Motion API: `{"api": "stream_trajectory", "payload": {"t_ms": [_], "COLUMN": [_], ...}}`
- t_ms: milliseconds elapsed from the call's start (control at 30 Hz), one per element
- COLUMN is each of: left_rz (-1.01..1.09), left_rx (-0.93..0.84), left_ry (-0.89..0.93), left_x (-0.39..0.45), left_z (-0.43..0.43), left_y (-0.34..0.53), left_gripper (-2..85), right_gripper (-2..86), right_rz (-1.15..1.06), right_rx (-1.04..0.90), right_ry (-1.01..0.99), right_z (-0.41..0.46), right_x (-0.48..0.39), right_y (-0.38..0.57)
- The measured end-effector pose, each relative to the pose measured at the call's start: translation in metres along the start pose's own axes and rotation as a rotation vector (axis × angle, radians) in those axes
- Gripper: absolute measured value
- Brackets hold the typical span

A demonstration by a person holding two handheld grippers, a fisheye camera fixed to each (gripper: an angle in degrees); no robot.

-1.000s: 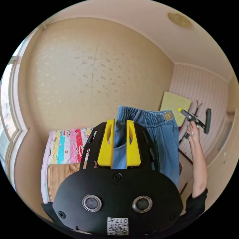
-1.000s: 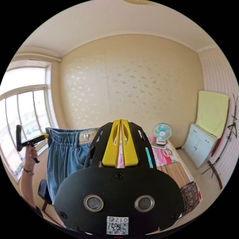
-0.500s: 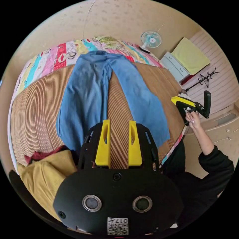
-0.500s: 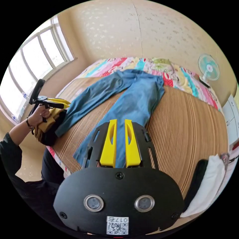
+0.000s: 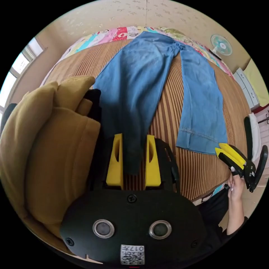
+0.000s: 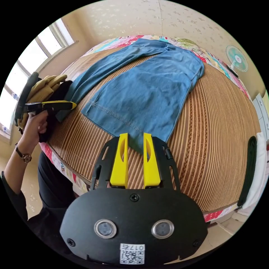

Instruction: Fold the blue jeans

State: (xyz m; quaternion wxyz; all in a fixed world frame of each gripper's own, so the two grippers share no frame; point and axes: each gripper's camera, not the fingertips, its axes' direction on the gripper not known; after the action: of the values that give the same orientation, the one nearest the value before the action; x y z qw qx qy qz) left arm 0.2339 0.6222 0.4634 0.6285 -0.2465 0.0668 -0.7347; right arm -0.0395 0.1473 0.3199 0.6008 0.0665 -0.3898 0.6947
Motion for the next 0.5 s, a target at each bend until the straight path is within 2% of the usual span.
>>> {"api": "stream_trajectory", "payload": {"t_ms": [100, 233, 367, 500], "left_rz": [-0.014, 0.075, 0.147, 0.235], "left_rx": [-0.016, -0.01, -0.049, -0.087], "left_ry": [0.048, 0.032, 0.216, 0.365], "left_x": [0.013, 0.052, 0.092, 0.112], "left_z": [-0.009, -0.028, -0.051, -0.068], "left_y": [0.025, 0.076, 0.142, 0.185], "left_gripper": [2.4, 0.8, 1.1, 3.3], "right_gripper": [3.9, 3.3, 3.3, 4.4], "right_rz": [0.012, 0.095, 0.165, 0.335], "right_rx": [-0.068, -0.079, -0.082, -0.136], "right_ry": [0.047, 0.095, 0.2, 0.274], "right_z": [-0.009, -0.038, -0.068, -0.084], "right_x": [0.002, 0.034, 0.06, 0.094], "right_y": [0.011, 0.075, 0.141, 0.184]}}
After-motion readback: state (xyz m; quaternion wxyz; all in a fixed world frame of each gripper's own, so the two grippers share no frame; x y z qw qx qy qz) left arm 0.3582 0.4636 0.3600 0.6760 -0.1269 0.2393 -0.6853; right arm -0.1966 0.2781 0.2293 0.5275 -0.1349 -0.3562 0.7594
